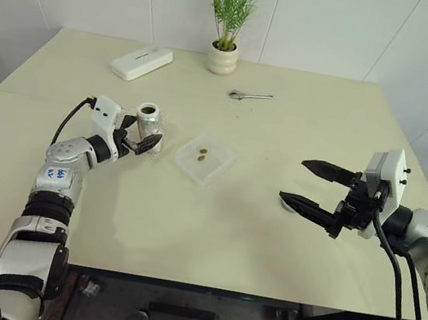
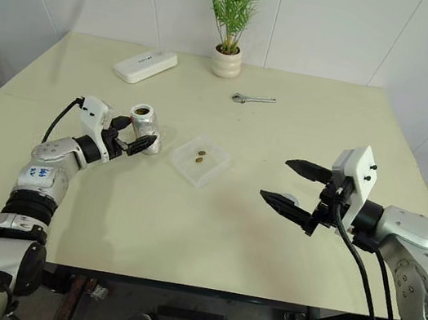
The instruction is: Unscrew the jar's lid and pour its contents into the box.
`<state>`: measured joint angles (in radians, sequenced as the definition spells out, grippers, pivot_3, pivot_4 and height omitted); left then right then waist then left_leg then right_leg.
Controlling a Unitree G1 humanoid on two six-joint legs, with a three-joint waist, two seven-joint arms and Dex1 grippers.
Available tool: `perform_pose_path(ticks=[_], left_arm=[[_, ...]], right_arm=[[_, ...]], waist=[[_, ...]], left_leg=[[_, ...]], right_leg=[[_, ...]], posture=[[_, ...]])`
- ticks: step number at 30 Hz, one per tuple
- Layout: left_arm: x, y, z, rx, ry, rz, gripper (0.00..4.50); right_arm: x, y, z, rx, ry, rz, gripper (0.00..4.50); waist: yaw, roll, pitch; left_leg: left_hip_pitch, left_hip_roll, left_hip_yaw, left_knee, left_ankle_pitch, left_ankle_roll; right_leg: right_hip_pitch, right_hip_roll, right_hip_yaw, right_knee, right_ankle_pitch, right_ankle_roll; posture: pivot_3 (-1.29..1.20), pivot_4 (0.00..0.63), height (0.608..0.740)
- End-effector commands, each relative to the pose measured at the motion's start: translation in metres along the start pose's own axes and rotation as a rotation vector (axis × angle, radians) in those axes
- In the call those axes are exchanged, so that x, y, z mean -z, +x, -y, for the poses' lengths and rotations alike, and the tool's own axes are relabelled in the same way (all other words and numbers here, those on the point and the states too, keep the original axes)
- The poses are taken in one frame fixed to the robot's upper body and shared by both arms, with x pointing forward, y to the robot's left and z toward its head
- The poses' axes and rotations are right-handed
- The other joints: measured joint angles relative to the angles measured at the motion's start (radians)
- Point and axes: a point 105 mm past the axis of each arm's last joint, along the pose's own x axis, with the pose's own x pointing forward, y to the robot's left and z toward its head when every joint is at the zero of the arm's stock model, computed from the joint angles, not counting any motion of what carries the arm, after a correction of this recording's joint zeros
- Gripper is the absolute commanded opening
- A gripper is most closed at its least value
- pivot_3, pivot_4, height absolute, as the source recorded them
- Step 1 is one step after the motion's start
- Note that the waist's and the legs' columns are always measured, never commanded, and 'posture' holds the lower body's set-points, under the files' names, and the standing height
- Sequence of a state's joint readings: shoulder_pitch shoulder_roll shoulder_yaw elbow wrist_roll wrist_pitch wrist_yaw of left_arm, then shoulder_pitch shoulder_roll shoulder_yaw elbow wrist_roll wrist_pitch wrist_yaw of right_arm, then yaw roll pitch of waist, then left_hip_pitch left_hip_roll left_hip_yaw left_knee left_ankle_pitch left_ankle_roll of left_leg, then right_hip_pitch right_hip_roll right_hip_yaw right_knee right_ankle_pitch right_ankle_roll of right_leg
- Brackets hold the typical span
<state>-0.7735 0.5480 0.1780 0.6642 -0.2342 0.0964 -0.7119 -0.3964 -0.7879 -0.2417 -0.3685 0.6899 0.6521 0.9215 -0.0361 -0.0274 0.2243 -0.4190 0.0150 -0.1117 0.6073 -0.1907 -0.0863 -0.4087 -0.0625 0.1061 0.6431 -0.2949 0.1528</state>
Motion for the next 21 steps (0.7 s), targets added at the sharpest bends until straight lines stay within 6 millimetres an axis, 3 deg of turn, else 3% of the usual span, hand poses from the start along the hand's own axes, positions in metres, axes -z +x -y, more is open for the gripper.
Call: perform_pose_path(ticks=[1,9,12,17,21], left_arm=[[-0.014,-0.017,-0.004,0.062,0.071,-0.018,4.44],[-0.004,-0.066,-0.007,0.25,0.143,-0.174,4.44],[-0.015,-0.087,-0.002,0.358,0.164,-0.093,4.44],[-0.033,-0.099,-0.012,0.39,0.186,0.05,4.44],[-0.034,-0.097,-0.018,0.393,0.189,0.044,4.44]], right_arm=[[-0.01,-0.003,0.003,-0.014,-0.047,0.007,4.5],[-0.007,-0.008,0.007,-0.047,-0.039,-0.044,4.5],[-0.007,-0.013,0.004,-0.083,0.007,-0.093,4.5],[-0.009,-0.023,0.017,-0.041,-0.049,-0.124,4.5],[-0.012,-0.034,0.022,-0.013,-0.065,-0.135,4.5]], waist=[[0.0,0.0,0.0],[-0.002,0.0,0.0],[-0.001,0.0,0.0],[0.004,0.0,0.0],[0.006,0.0,0.0]], left_leg=[[0.0,0.0,0.0,0.0,0.0,0.0],[0.0,0.001,0.001,-0.004,0.0,0.0],[-0.001,0.001,0.002,-0.006,0.0,0.0],[0.0,0.002,0.002,-0.01,0.0,0.0],[-0.001,0.002,0.003,-0.01,0.0,0.0]], right_leg=[[0.0,0.0,0.0,0.0,0.0,0.0],[0.0,0.0,0.0,-0.006,0.0,-0.002],[-0.001,-0.001,0.0,-0.008,0.0,-0.002],[-0.002,0.0,0.0,-0.009,0.0,-0.003],[-0.001,0.0,0.0,-0.013,0.0,-0.003]], posture=[[0.0,0.15,0.74],[0.0,0.15,0.74],[0.0,0.15,0.74],[0.0,0.15,0.74],[0.0,0.15,0.74]])
